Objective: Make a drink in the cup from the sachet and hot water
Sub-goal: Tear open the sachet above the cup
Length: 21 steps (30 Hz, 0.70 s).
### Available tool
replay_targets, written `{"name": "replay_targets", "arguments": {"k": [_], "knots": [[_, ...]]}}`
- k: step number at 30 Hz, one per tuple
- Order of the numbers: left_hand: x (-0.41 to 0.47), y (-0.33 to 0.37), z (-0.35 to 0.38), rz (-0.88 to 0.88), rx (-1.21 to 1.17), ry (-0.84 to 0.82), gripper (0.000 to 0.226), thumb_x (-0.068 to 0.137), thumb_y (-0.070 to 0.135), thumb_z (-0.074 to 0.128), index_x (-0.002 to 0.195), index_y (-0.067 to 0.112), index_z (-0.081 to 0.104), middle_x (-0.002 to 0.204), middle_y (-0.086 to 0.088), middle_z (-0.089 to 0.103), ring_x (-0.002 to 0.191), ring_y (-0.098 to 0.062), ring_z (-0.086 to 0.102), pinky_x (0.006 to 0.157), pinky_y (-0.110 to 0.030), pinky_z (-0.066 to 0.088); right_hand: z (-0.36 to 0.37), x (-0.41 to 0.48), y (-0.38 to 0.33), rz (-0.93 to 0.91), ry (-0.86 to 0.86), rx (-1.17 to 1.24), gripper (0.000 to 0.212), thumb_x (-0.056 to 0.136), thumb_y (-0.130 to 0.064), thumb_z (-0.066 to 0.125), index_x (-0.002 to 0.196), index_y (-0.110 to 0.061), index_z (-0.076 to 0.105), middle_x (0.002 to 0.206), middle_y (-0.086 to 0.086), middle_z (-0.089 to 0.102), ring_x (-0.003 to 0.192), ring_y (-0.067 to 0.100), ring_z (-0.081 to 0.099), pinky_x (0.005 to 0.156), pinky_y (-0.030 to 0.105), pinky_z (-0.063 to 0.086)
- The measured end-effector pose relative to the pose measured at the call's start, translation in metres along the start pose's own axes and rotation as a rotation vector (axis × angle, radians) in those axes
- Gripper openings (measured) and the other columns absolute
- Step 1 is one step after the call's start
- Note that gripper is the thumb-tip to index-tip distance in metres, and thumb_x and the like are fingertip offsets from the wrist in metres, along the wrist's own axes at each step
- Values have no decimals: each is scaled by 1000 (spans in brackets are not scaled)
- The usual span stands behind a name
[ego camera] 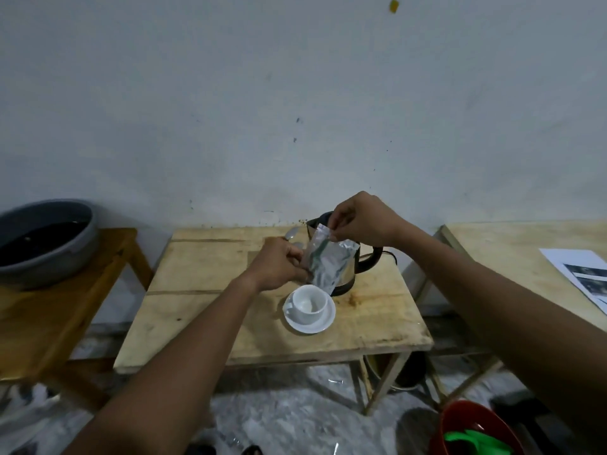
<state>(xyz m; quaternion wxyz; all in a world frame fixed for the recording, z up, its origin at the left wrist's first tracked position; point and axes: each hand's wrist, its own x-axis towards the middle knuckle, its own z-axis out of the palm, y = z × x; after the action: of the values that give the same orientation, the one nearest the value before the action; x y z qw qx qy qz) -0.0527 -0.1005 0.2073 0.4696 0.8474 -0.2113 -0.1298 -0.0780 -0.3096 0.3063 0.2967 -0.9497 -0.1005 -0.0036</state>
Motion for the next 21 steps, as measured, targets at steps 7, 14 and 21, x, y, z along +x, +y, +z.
{"name": "replay_targets", "arguments": {"k": [7,14,21], "knots": [[-14,52,9,-7,-360,129,24,88,21,75,106,6,78,100,-4,77,89,-11,68,84,-26,55,-25,-18,1,-52,-68,54,9,75,-12,85,79,-16,79,68,-5,73,62,6,64,64,23,51],[-14,73,16,-41,-517,137,28,87,8,74,111,-4,73,114,-18,73,100,-20,66,98,-39,53,-41,-31,1,-90,-43,120,4,78,-13,83,80,-17,82,72,-5,76,67,2,64,65,16,49],[-10,89,11,-31,-527,65,12,93,11,66,99,7,76,76,5,74,66,-3,68,61,-16,53,-43,-30,-2,-51,52,223,8,83,-10,77,77,-14,82,65,-8,73,61,-1,61,62,17,48]]}}
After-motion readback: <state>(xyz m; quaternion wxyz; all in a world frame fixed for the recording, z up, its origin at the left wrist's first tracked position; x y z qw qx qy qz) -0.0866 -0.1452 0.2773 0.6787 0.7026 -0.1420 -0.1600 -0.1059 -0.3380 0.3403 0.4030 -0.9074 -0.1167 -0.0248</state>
